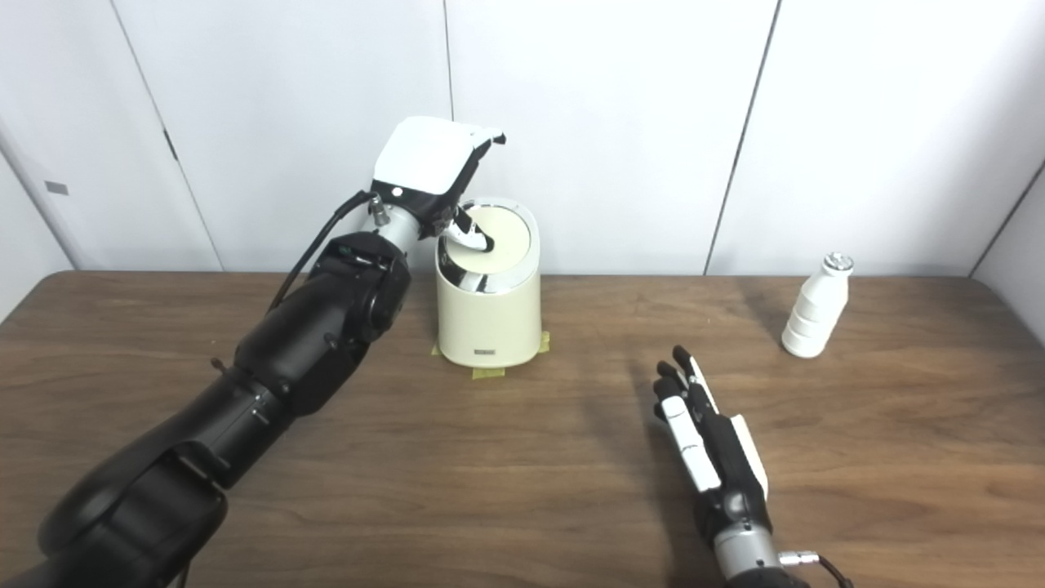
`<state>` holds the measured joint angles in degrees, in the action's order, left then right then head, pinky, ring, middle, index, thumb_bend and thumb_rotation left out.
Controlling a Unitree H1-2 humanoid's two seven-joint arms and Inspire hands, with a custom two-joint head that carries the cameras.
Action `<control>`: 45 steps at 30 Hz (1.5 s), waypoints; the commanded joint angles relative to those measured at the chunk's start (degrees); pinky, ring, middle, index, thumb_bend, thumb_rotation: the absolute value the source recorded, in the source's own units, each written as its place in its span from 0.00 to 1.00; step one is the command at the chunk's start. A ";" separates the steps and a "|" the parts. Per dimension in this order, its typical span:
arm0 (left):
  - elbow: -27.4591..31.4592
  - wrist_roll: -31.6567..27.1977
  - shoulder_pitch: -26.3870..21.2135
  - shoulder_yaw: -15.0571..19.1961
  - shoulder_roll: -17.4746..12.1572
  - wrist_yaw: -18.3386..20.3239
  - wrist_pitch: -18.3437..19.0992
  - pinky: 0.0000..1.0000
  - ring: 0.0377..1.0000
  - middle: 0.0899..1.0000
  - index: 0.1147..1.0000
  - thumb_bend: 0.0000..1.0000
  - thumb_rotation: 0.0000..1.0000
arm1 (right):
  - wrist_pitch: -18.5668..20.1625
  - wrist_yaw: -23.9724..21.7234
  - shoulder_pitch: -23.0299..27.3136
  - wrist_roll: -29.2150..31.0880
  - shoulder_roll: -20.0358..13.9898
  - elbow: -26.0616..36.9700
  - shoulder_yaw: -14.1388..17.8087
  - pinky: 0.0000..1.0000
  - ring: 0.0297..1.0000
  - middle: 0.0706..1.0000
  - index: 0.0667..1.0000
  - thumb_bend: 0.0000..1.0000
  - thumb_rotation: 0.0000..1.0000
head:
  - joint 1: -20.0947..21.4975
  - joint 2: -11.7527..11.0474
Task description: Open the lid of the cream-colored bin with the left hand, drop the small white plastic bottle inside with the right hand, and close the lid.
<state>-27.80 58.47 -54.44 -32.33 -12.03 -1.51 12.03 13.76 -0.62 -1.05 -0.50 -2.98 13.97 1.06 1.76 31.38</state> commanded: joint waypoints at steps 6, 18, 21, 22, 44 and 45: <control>6.27 -0.68 -1.40 1.60 -0.66 4.69 0.63 0.81 0.83 0.83 0.87 1.00 0.11 | -1.58 -0.01 2.23 0.38 -0.09 1.79 0.33 0.89 0.92 0.94 0.98 0.54 0.85 | -0.12 0.16; 22.36 -7.46 0.22 11.98 -1.45 11.67 2.77 0.61 0.73 0.76 0.79 0.88 0.09 | -1.05 0.14 2.35 0.26 0.08 2.05 0.41 0.88 0.92 0.94 0.97 0.53 0.86 | 0.16 0.32; 24.12 -10.02 2.14 15.10 -0.91 9.84 1.81 0.56 0.70 0.72 0.75 0.78 0.10 | -0.92 0.22 2.44 0.42 0.17 2.07 0.57 0.89 0.93 0.94 0.96 0.55 0.85 | 0.24 0.34; 24.75 -10.95 2.90 16.12 -0.57 9.44 1.71 0.56 0.70 0.72 0.75 0.76 0.11 | -0.98 0.22 2.48 0.54 0.19 2.05 0.64 0.89 0.93 0.94 0.96 0.55 0.85 | 0.24 0.34; 43.45 -32.97 31.23 28.53 5.03 8.96 3.64 0.66 0.75 0.80 0.85 0.41 0.58 | -6.07 1.84 2.52 1.09 -0.14 0.51 3.12 0.89 0.92 0.93 0.95 0.53 0.74 | 0.64 0.92; 43.34 -34.24 32.20 29.22 5.45 8.57 3.38 0.67 0.75 0.80 0.85 0.40 0.60 | -6.53 2.02 2.52 1.16 -0.09 0.39 3.34 0.89 0.92 0.93 0.95 0.52 0.72 | 0.81 0.99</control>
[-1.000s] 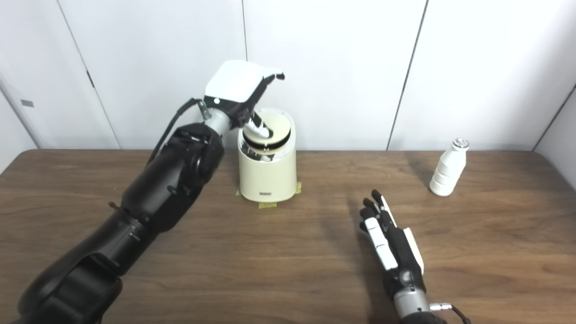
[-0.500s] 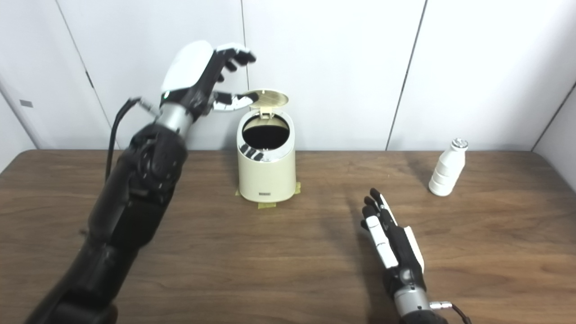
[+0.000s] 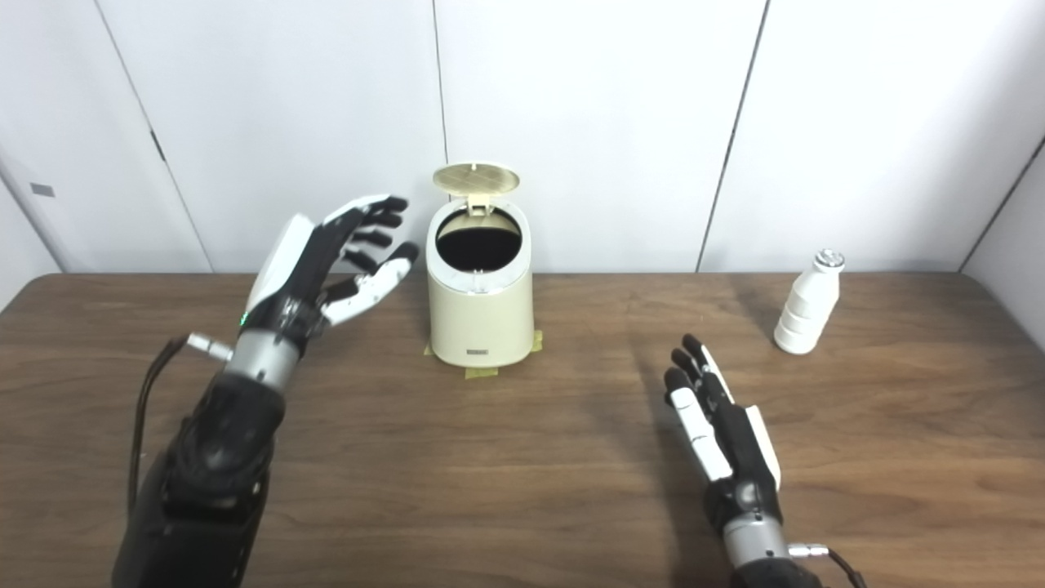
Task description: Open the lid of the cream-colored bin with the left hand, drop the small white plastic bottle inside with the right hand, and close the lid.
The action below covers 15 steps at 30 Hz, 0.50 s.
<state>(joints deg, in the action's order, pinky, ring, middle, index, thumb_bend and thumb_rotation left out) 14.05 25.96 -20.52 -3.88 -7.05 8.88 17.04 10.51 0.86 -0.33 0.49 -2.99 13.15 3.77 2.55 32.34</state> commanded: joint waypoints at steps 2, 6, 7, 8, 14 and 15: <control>1.33 -4.10 0.53 2.21 1.43 -2.66 -1.88 0.69 0.75 0.80 0.86 0.42 0.65 | -4.02 1.22 1.79 -0.56 -0.02 1.07 0.91 0.89 0.91 0.92 0.95 0.52 0.66 | 0.39 0.17; 0.97 -8.45 4.91 4.62 2.13 -3.28 -0.78 0.73 0.79 0.82 0.89 0.46 0.78 | -5.76 1.64 2.04 1.26 0.27 0.61 1.97 0.86 0.90 0.92 0.95 0.58 0.49 | 1.49 0.47; 1.06 -9.36 5.66 5.06 1.94 -2.96 -0.15 0.75 0.80 0.83 0.90 0.47 0.80 | -6.02 1.71 2.27 2.00 0.33 0.36 2.40 0.85 0.90 0.92 0.95 0.61 0.44 | 2.35 0.62; 1.18 -9.63 6.34 5.29 1.63 -2.78 0.57 0.76 0.80 0.84 0.92 0.48 0.83 | -6.03 1.98 2.55 2.30 0.38 0.27 2.80 0.84 0.90 0.92 0.95 0.63 0.41 | 2.78 0.65; 0.83 -10.25 9.33 5.56 0.35 -3.10 2.10 0.80 0.80 0.85 0.91 0.49 0.94 | -4.29 5.72 3.22 -2.29 1.12 4.03 3.29 0.74 0.84 0.89 0.93 0.68 0.27 | 4.32 0.76; 0.67 -10.56 9.52 5.56 0.27 -3.03 2.31 0.80 0.80 0.84 0.90 0.48 0.93 | -4.13 6.07 3.22 -3.09 0.97 4.55 3.27 0.75 0.84 0.87 0.91 0.69 0.28 | 4.78 0.80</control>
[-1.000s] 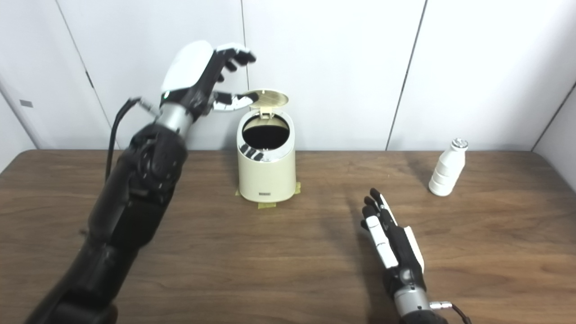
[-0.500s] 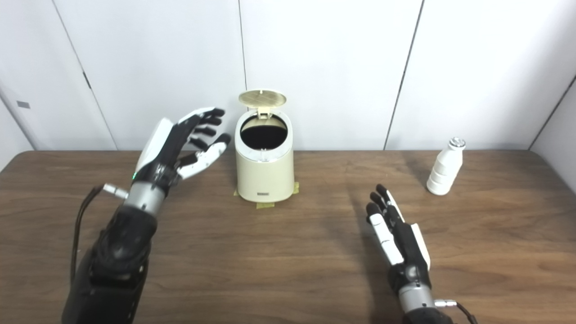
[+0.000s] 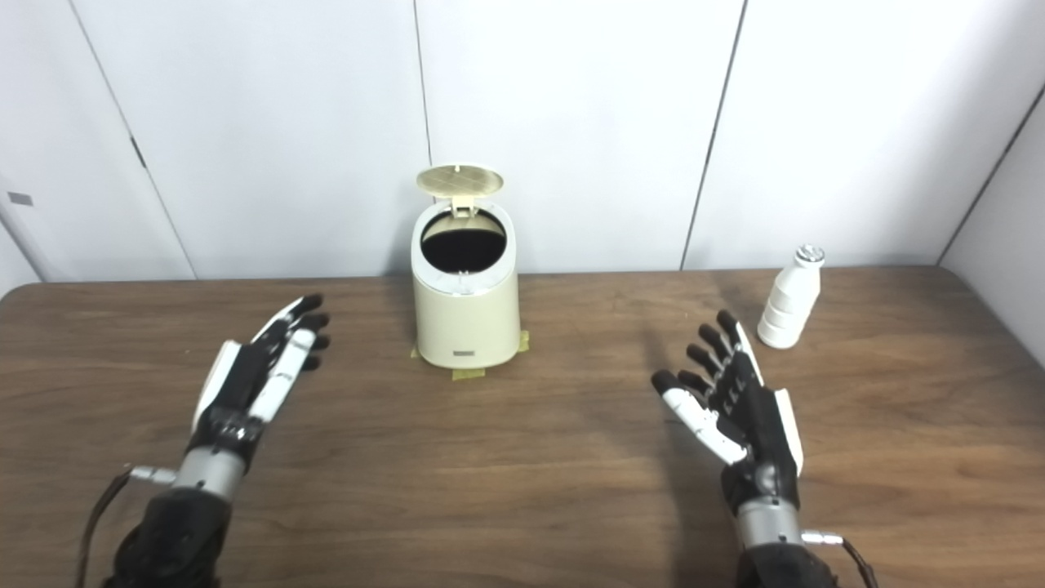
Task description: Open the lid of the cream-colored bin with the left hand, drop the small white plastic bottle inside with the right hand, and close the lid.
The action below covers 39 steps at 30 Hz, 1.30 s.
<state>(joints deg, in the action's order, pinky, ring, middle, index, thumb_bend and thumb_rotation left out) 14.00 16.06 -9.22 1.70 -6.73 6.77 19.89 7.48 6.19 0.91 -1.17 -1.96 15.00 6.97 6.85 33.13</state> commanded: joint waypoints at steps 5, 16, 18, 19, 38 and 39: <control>0.00 -1.02 -1.37 -0.59 -1.73 -0.14 -1.22 0.81 0.80 0.83 0.89 0.47 0.93 | 0.62 2.04 1.99 -4.20 -0.03 5.23 0.73 0.79 0.86 0.86 0.89 0.72 0.31 | 5.66 0.40; -1.94 -7.49 -3.44 1.56 -5.64 1.52 -0.44 0.83 0.83 0.86 0.90 0.40 0.90 | 3.03 5.74 1.95 -9.30 2.09 9.08 1.16 0.76 0.81 0.86 0.87 0.75 0.23 | 18.60 0.63; -2.33 -8.23 -3.64 1.62 -6.16 1.77 -0.60 0.81 0.83 0.85 0.89 0.38 0.90 | 3.56 5.93 1.77 -10.51 1.60 9.88 1.69 0.73 0.81 0.86 0.87 0.74 0.22 | 19.74 0.63; -2.28 -8.55 -3.65 1.61 -6.38 1.98 -0.50 0.81 0.83 0.86 0.90 0.37 0.90 | 4.45 6.02 1.64 -11.70 1.16 10.51 1.97 0.73 0.80 0.86 0.87 0.74 0.23 | 20.37 0.63; 1.41 -11.28 -4.32 1.92 -6.82 1.86 3.82 0.82 0.83 0.86 0.89 0.33 0.84 | 13.34 3.59 4.84 -13.12 -10.33 9.56 10.31 0.82 0.89 0.91 0.90 0.89 0.18 | 22.47 1.08; 1.60 -11.28 -4.26 1.83 -6.87 1.94 3.95 0.82 0.84 0.87 0.89 0.32 0.85 | 14.18 3.21 5.41 -13.04 -11.11 9.17 10.44 0.83 0.90 0.92 0.91 0.90 0.18 | 22.47 1.08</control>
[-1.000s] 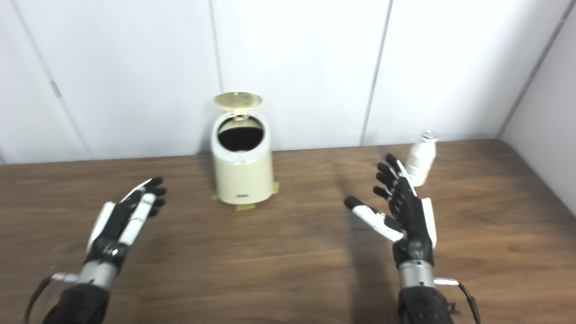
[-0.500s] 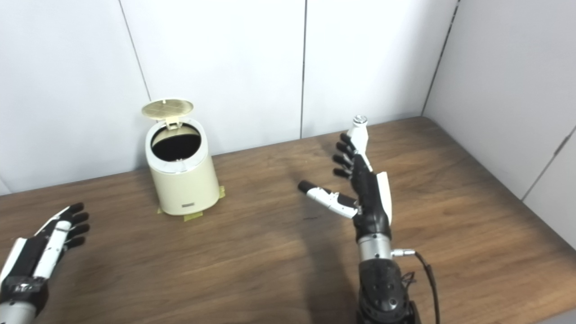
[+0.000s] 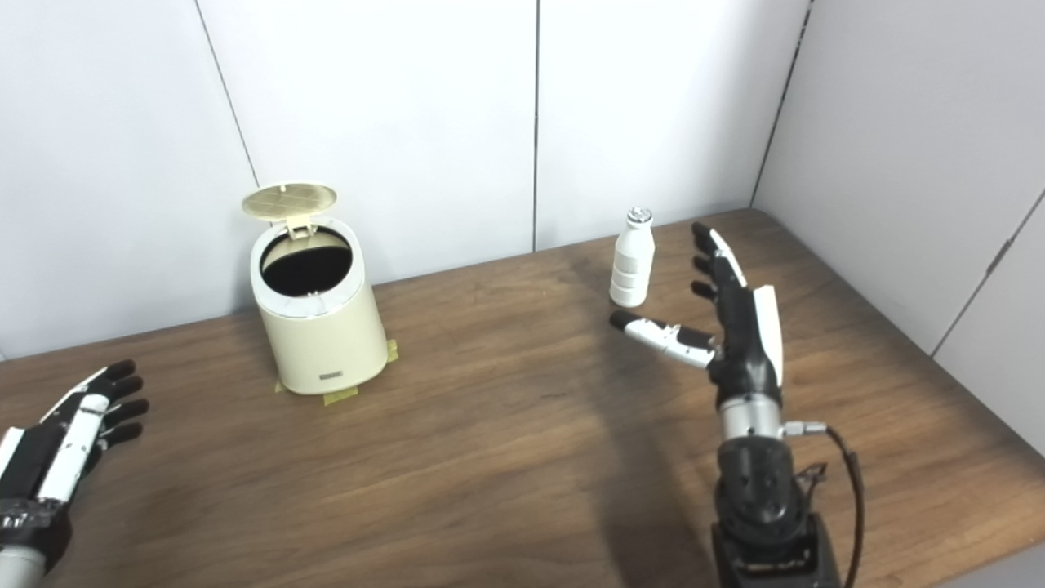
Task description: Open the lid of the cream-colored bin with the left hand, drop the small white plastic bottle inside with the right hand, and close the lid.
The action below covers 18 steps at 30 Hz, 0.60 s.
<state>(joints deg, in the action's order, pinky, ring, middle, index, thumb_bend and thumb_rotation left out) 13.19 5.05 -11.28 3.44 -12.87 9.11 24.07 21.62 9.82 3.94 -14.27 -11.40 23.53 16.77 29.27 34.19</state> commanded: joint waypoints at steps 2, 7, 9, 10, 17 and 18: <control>2.80 -0.04 -2.14 -0.07 -0.82 -0.39 0.20 0.82 0.84 0.87 0.89 0.30 0.85 | 1.43 -0.97 3.42 0.06 -3.01 -0.32 0.81 0.85 0.92 0.94 0.92 0.91 0.19 | 0.09 0.04; 4.16 2.48 -1.97 -1.37 -2.42 -0.31 0.68 0.80 0.84 0.86 0.89 0.28 0.92 | 2.45 -2.06 6.57 0.93 -6.01 -4.82 1.00 0.87 0.95 0.98 0.98 0.91 0.17 | 0.16 0.27; 4.68 2.88 -1.90 -1.62 -2.78 -0.26 1.04 0.80 0.84 0.86 0.89 0.27 0.96 | 2.95 -2.05 8.06 1.18 -6.64 -6.91 1.23 0.86 0.95 0.98 0.98 0.91 0.18 | 0.01 0.23; 4.90 2.80 -1.88 -1.60 -2.84 -0.19 1.21 0.79 0.85 0.86 0.89 0.27 0.97 | 3.14 -2.00 8.84 1.45 -6.85 -8.05 1.45 0.83 0.96 0.99 0.98 0.90 0.17 | 0.01 0.23; 6.21 2.00 -1.53 -1.29 -3.35 0.13 1.30 0.77 0.83 0.84 0.88 0.26 0.98 | 4.20 -1.73 13.80 1.69 -9.50 -17.35 1.59 0.81 0.93 0.99 1.00 0.87 0.15 | -0.50 0.26; 6.42 1.97 -1.49 -1.27 -3.43 0.20 1.49 0.78 0.84 0.84 0.89 0.27 0.98 | 4.52 -1.79 14.22 1.72 -9.59 -17.72 1.51 0.83 0.94 0.99 1.00 0.87 0.15 | -0.50 0.26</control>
<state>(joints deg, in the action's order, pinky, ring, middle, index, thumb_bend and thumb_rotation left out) 17.43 7.07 -11.18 1.87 -15.20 9.42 25.95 26.41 7.53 15.67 -12.29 -19.45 4.57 17.95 28.74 34.37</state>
